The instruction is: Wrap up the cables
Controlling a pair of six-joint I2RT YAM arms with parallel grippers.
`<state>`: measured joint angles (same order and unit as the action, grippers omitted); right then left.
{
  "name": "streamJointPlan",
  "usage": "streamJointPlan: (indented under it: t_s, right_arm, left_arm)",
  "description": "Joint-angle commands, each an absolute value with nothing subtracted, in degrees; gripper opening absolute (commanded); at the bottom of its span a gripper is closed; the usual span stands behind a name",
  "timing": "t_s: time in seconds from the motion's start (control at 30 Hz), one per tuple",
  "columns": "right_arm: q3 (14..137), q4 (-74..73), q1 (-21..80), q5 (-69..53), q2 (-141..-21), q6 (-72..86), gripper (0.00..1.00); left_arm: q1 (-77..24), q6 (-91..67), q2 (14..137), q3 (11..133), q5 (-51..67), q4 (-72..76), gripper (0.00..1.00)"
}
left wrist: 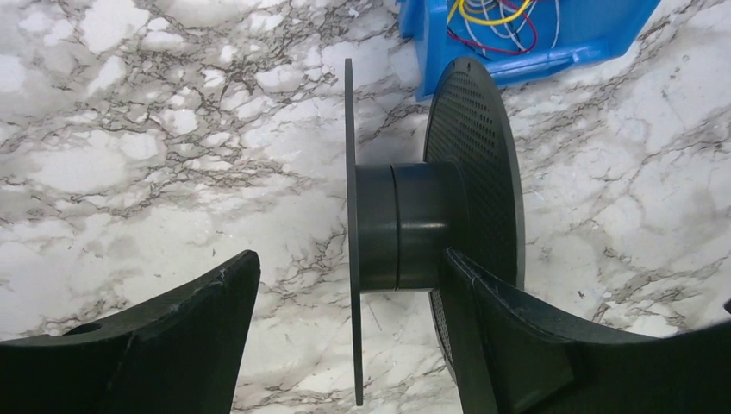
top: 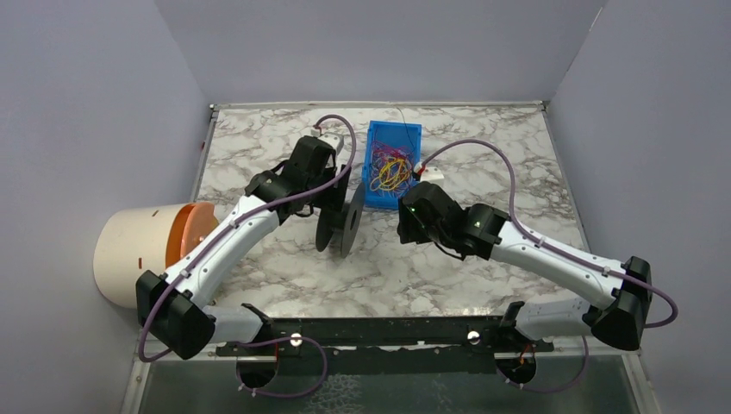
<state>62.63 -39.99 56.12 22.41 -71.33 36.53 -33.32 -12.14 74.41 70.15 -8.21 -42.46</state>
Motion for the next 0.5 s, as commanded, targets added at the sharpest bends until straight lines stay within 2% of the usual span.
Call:
streamJointPlan:
  t_s: [0.0, 0.47]
  right_arm:
    - [67.5, -38.8, 54.5, 23.2, -73.7, 34.5, 0.56]
    - [85.3, -35.7, 43.2, 10.8, -89.1, 16.3, 0.57]
  left_arm:
    - [-33.0, -12.0, 70.3, 72.9, -8.2, -41.4, 0.79]
    - [-33.1, -14.6, 54.8, 62.8, -11.0, -36.6, 0.86]
